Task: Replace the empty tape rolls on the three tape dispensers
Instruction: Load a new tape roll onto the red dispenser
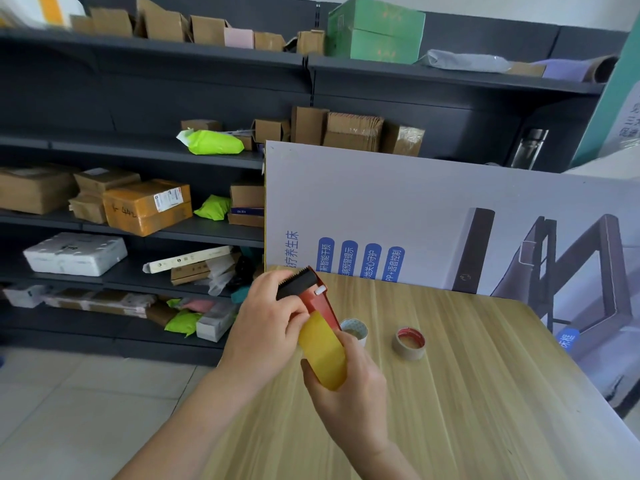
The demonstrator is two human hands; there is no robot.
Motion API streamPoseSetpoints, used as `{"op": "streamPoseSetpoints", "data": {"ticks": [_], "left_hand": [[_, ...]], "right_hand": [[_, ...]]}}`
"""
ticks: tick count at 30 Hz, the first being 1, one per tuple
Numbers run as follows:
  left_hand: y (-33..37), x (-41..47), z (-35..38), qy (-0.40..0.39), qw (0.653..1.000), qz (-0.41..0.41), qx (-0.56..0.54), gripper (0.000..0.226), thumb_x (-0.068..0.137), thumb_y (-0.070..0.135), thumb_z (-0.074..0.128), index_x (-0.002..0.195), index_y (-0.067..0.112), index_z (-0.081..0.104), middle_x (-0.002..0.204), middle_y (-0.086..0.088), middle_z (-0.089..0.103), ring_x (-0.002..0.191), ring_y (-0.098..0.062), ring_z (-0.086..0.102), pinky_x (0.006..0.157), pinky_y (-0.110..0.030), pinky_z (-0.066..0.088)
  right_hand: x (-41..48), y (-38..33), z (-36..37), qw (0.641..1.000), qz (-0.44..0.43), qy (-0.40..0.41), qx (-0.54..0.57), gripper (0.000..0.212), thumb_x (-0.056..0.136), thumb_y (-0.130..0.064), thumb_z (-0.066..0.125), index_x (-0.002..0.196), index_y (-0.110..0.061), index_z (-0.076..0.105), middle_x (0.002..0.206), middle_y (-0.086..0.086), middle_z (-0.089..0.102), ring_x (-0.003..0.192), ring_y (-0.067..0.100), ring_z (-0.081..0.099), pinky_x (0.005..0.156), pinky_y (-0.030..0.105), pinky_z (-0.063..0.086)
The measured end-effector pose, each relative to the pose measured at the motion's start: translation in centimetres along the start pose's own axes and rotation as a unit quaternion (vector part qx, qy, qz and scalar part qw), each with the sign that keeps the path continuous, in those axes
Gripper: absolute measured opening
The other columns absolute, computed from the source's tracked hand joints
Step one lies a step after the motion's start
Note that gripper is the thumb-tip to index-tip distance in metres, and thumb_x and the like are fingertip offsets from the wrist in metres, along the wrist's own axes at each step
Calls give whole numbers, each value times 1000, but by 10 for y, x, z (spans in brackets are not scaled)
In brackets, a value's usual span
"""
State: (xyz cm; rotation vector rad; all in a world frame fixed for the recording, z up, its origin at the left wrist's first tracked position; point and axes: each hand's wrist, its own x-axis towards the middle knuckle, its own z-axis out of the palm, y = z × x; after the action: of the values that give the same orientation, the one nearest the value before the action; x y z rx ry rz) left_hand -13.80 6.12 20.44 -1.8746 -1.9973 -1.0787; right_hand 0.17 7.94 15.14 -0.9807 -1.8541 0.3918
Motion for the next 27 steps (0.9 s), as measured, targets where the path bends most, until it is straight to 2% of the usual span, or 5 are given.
{"op": "streamPoseSetpoints", "data": {"ticks": [5, 9, 14, 20, 27], "left_hand": [[7, 2, -7, 70, 995, 39, 55, 15, 93, 10, 51, 81, 6, 59, 112, -15, 58, 95, -28, 61, 78, -38, 52], [11, 7, -9, 107, 982, 77, 136, 16, 91, 11, 50, 82, 5, 61, 108, -17, 60, 104, -32, 58, 97, -55, 44], [18, 12, -12, 106, 969, 113, 191, 11, 89, 10, 53, 83, 9, 61, 104, -10, 64, 98, -25, 62, 99, -46, 40], [13, 19, -15, 64, 981, 51, 177, 25, 96, 11, 38, 80, 8, 56, 68, -2, 58, 52, -21, 56, 103, -51, 43], [0, 29, -15, 15, 995, -84, 53, 19, 99, 21, 39, 93, 9, 53, 77, -6, 62, 68, -28, 61, 61, -44, 51]], "right_hand": [[2, -2, -3, 1000, -10, 1, 5, 46, 68, -44, 74, 107, -28, 55, 84, -26, 51, 70, 3, 58, 59, 1, 34], [2, 0, -3, 1000, 9, -12, 12, 51, 68, -54, 68, 105, -19, 59, 77, -30, 46, 66, 2, 54, 54, 5, 33], [6, 2, -4, 1000, 7, -21, 10, 61, 68, -66, 64, 108, -21, 55, 76, -33, 44, 64, 1, 51, 51, 9, 33], [5, 6, -8, 999, 3, -41, -26, 50, 71, -63, 68, 98, -24, 54, 63, -25, 41, 57, 5, 48, 47, 12, 29], [1, 10, -9, 992, -12, -109, -54, 59, 71, -69, 59, 112, -29, 47, 80, -19, 48, 73, 7, 56, 52, 15, 30]]}}
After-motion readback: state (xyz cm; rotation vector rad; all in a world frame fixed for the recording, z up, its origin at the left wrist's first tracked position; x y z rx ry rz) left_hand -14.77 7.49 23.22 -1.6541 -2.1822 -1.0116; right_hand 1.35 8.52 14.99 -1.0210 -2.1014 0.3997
